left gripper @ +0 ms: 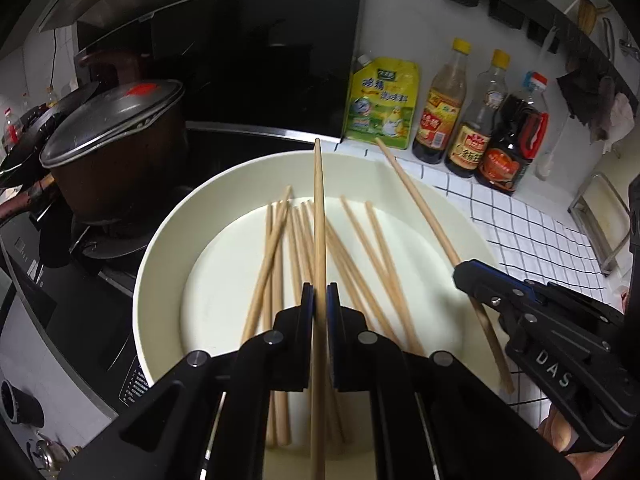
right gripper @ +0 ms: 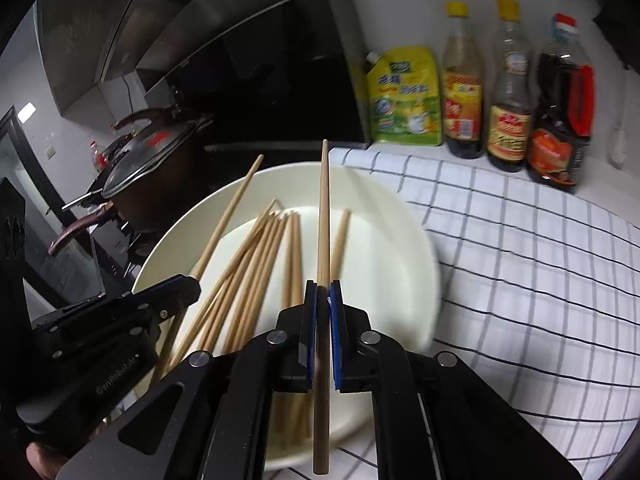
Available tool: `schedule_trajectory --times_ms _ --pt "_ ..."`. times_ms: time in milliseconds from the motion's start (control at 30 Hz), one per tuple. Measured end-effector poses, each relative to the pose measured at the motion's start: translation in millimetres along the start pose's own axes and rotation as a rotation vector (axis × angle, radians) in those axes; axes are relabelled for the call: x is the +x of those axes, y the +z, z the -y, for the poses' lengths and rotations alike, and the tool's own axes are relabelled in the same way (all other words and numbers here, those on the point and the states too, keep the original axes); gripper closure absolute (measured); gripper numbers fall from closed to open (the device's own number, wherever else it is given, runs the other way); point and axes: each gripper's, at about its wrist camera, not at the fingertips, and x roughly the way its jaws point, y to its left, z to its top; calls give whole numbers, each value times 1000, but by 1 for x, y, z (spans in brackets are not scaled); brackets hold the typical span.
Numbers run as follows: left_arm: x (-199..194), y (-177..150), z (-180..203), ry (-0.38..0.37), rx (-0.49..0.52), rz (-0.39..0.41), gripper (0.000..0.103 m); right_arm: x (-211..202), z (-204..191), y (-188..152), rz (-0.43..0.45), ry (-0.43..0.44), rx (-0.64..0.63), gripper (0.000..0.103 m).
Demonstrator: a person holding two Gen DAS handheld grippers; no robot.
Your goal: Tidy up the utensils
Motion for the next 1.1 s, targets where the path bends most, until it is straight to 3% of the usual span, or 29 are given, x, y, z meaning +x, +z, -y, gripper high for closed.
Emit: schedule_trajectory --times_ms 233,267,333,367,400,500,600,1100 --pt "12 -5 -14 7 -23 -31 93 14 -11 -3 -42 -12 -13 97" --pt "11 -6 -15 10 -31 -28 88 13 -11 -3 -39 -14 -13 96" --pt "8 -5 -16 26 -39 -12 65 8 -9 -4 -22 -25 -7 86" --pt "6 -5 -18 33 -40 -4 60 5 -9 -4 -13 -30 -3 84" --pt "3 -6 -19 38 -41 4 56 1 -8 -5 -5 -35 2 79" --pt "-2 -7 -22 42 -46 6 54 -6 -6 -10 8 -54 9 79" --pt "-7 -12 -25 44 -54 7 44 -13 -6 -16 15 -69 17 79" --pt "-37 -25 -26 28 -26 33 37 -49 -19 -44 61 -134 36 70"
